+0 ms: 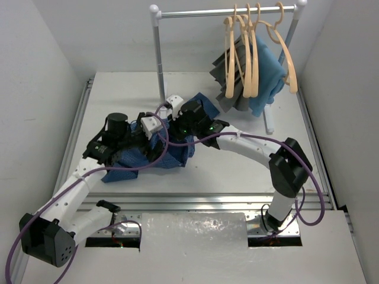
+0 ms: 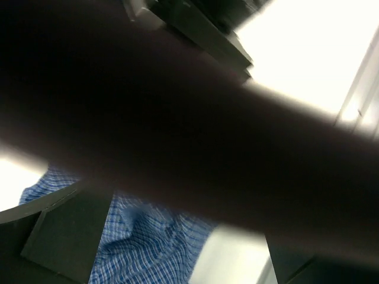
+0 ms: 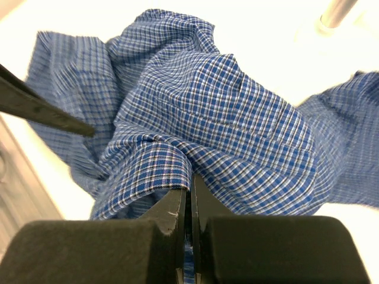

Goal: Place the shirt on the hanger

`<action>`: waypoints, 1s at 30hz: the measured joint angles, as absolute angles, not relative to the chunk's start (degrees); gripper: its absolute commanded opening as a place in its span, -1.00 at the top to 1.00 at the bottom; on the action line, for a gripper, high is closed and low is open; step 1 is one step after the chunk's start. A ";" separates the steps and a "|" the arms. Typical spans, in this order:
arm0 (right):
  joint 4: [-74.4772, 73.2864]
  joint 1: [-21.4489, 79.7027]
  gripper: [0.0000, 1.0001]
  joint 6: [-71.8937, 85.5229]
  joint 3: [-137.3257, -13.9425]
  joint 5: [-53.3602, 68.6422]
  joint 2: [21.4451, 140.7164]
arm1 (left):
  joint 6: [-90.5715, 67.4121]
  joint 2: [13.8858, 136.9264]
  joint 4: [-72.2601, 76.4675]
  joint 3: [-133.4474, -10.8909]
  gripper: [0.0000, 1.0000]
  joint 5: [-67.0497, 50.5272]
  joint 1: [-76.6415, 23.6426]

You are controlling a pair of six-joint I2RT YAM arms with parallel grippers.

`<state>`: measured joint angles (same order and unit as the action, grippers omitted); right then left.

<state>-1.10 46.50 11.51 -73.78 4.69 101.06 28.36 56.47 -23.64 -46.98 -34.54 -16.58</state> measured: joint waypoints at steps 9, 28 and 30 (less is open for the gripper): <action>-4.49 46.65 1.00 25.28 -77.71 3.44 103.26 | 21.41 59.88 -13.34 -46.61 -0.96 -24.53 -19.16; -1.26 44.40 1.00 33.65 -70.17 5.34 100.49 | 22.59 61.21 -5.41 -38.68 1.00 -12.21 -20.34; 1.19 43.75 1.00 32.58 -68.62 7.73 98.43 | 22.90 59.46 -5.85 -38.98 1.00 -12.47 -20.16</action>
